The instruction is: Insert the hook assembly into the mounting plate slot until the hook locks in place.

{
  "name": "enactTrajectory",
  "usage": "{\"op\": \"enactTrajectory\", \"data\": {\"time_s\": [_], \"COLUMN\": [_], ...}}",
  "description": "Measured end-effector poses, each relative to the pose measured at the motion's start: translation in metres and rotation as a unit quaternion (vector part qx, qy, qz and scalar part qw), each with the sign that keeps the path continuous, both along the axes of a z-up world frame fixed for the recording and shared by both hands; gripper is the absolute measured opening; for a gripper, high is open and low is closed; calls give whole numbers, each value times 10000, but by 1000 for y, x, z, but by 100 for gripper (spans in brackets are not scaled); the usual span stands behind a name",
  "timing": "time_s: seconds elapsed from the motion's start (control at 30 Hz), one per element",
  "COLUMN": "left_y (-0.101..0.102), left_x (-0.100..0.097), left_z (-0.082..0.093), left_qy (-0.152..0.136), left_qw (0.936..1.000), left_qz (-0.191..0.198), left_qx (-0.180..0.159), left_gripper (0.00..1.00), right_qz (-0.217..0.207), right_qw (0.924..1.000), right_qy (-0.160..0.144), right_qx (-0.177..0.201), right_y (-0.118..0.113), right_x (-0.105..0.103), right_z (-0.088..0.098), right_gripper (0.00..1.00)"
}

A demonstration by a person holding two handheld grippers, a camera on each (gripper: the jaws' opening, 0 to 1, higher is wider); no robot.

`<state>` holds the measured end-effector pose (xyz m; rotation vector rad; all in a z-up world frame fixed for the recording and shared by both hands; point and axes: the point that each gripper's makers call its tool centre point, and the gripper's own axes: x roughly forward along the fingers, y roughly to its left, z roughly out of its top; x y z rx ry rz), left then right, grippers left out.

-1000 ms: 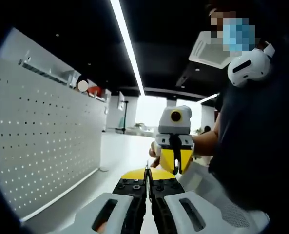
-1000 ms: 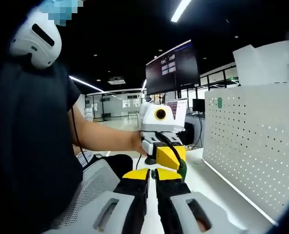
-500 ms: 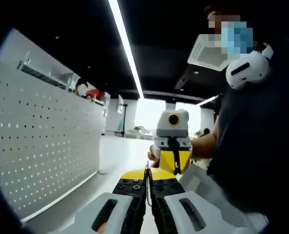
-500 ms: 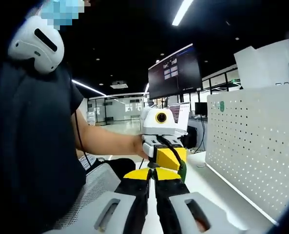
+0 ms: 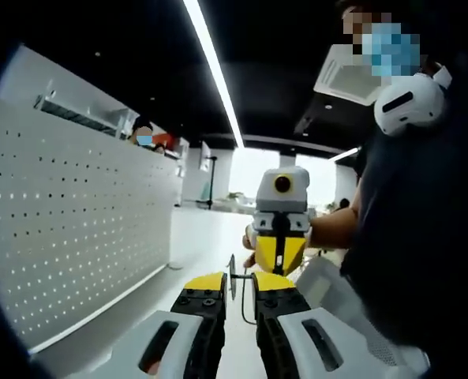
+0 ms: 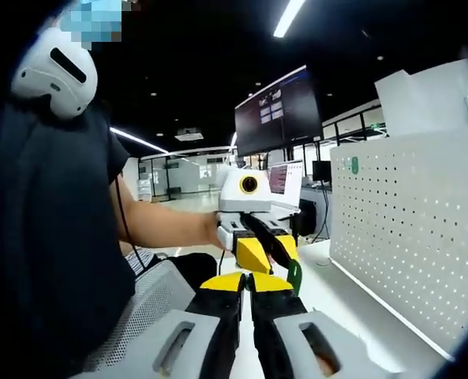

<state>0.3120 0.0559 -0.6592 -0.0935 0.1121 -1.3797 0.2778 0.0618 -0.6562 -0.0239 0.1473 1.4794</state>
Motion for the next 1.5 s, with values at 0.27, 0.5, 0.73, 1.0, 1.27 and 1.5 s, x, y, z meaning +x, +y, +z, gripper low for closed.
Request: {"op": "enactTrajectory", "data": {"time_s": [0.27,0.5,0.73,1.0,1.27,1.5], "left_y": [7,16,27,46,67,68], "left_x": [11,16,25,30,42,42], "left_z": [-2,-2,0,-2,0,-8], "left_qy": [-154,-240,-338,-517,-538,-536], "left_qw": [9982,9947,9863,9741,9553,9435], "left_qz": [538,974,1587,2151,2893,3257], "left_qx": [194,242,303,457,286,283], "left_gripper": [18,21,24,26,26,28], "right_qz": [-26,-40,-54,8,75,96], "right_qw": [10000,10000,10000,10000,9999,9999], "right_qy": [2,12,53,-6,-60,-137], "right_qx": [-32,-53,-54,-46,-42,-19], "right_y": [0,1,2,7,14,21], "right_x": [4,7,11,16,27,43], "right_z": [-2,-2,-1,4,7,14], "right_gripper": [2,2,2,2,2,2]}}
